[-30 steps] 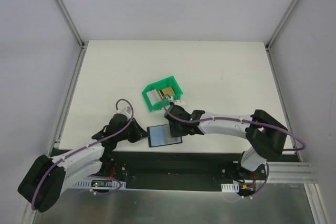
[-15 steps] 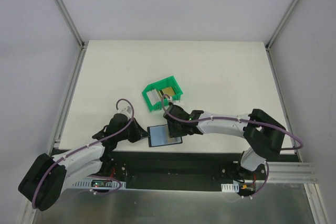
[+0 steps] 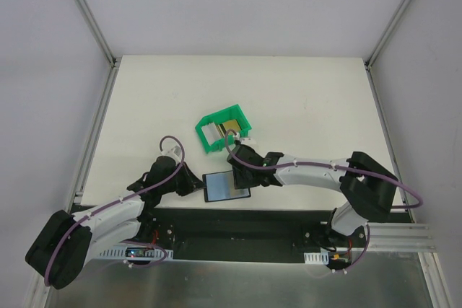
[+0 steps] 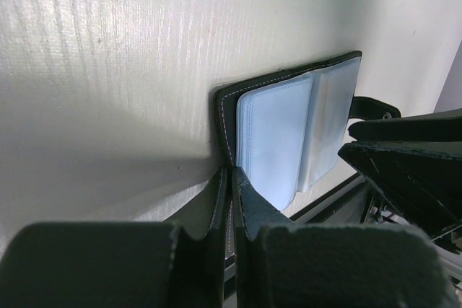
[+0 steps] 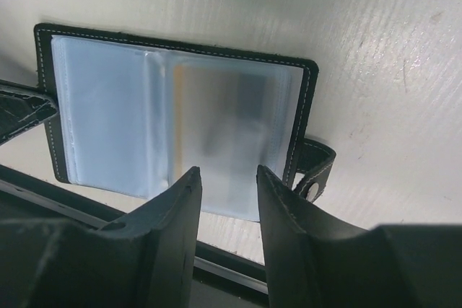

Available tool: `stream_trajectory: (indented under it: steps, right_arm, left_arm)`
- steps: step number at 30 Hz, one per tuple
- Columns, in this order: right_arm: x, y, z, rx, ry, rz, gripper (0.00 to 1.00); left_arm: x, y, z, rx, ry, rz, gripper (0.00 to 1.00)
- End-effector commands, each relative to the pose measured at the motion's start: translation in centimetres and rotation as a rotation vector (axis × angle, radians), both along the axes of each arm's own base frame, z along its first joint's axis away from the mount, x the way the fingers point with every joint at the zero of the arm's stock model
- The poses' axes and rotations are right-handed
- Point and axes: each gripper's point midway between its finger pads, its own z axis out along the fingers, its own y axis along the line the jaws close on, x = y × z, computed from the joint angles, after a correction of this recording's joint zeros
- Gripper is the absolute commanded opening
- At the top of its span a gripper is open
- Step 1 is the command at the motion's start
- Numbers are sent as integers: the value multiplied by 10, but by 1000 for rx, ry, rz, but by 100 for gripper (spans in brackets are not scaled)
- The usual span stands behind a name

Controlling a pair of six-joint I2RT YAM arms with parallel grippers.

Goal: Put the credit cards into the card holder
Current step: Turn over the card slot in the card holder.

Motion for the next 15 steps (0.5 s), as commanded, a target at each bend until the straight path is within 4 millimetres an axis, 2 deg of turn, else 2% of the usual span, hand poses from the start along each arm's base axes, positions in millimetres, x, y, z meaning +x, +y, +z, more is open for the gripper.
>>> stream_trajectory:
  steps: [1,6,9,15]
  right_arm:
    - [-4,1,-8,-26,29,7,39]
    - [-7,9,-13,-25,62,29,38]
    - [-9,21,-11,12,66,62,33]
    - [-9,48,-3,87,81,132,32]
  left_arm:
    - [5,2,0,0,-13,24,0]
    - [7,2,2,-3,-19,25,0]
    - [6,1,1,-1,-14,19,0]
    - [6,0,-1,-4,-7,19,0]
